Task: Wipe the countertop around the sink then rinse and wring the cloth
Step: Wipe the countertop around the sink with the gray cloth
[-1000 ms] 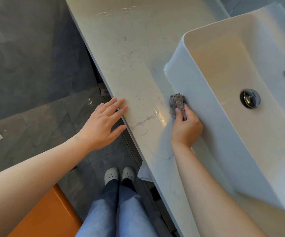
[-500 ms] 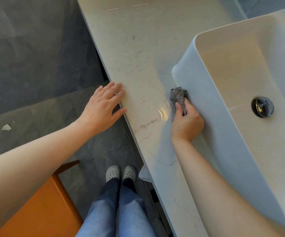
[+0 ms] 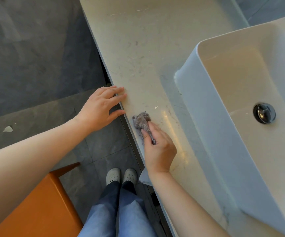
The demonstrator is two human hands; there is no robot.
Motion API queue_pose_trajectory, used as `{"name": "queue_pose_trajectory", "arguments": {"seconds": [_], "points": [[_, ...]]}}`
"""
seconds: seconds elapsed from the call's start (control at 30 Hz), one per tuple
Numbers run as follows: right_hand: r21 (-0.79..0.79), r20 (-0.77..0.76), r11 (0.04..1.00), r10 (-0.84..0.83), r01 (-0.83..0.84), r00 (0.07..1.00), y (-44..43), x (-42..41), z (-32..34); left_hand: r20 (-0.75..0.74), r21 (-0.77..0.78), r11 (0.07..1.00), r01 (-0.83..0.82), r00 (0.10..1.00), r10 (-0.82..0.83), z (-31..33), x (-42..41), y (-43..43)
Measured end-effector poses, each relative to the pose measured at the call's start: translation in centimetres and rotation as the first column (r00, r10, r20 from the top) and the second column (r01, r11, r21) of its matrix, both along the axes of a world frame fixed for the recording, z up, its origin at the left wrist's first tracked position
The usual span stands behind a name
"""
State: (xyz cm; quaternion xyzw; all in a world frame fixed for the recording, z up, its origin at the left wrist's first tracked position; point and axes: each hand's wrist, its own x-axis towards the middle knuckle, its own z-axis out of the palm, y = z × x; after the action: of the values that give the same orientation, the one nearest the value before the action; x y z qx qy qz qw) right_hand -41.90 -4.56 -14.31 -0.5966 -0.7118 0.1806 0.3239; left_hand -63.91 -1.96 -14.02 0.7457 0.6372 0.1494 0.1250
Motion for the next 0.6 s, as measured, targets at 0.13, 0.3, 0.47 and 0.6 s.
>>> {"name": "queue_pose_trajectory", "arguments": {"seconds": [0.13,0.3,0.47,0.6], "points": [[-0.057,-0.033,0.995,0.085,-0.087,0.996,-1.6,-0.4,0.9,-0.005,-0.013,1.0,0.025,1.0,-0.025,0.1,-0.4,0.1],[-0.503,-0.351,0.832,0.05,-0.234,0.935,-1.8,0.4,3.8,0.0,-0.032,0.999,-0.001,1.0,0.001,0.1,-0.1,-0.2],[-0.41,-0.501,0.91,-0.171,-0.059,0.849,1.3,2.4,6.7,0.036,-0.042,0.999,-0.031,0.999,0.033,0.1,0.3,-0.4],[-0.262,-0.324,0.952,-0.243,0.161,0.914,5.5,4.7,5.7,0.061,-0.042,0.996,-0.074,0.995,0.076,0.1,0.8,-0.5]]}}
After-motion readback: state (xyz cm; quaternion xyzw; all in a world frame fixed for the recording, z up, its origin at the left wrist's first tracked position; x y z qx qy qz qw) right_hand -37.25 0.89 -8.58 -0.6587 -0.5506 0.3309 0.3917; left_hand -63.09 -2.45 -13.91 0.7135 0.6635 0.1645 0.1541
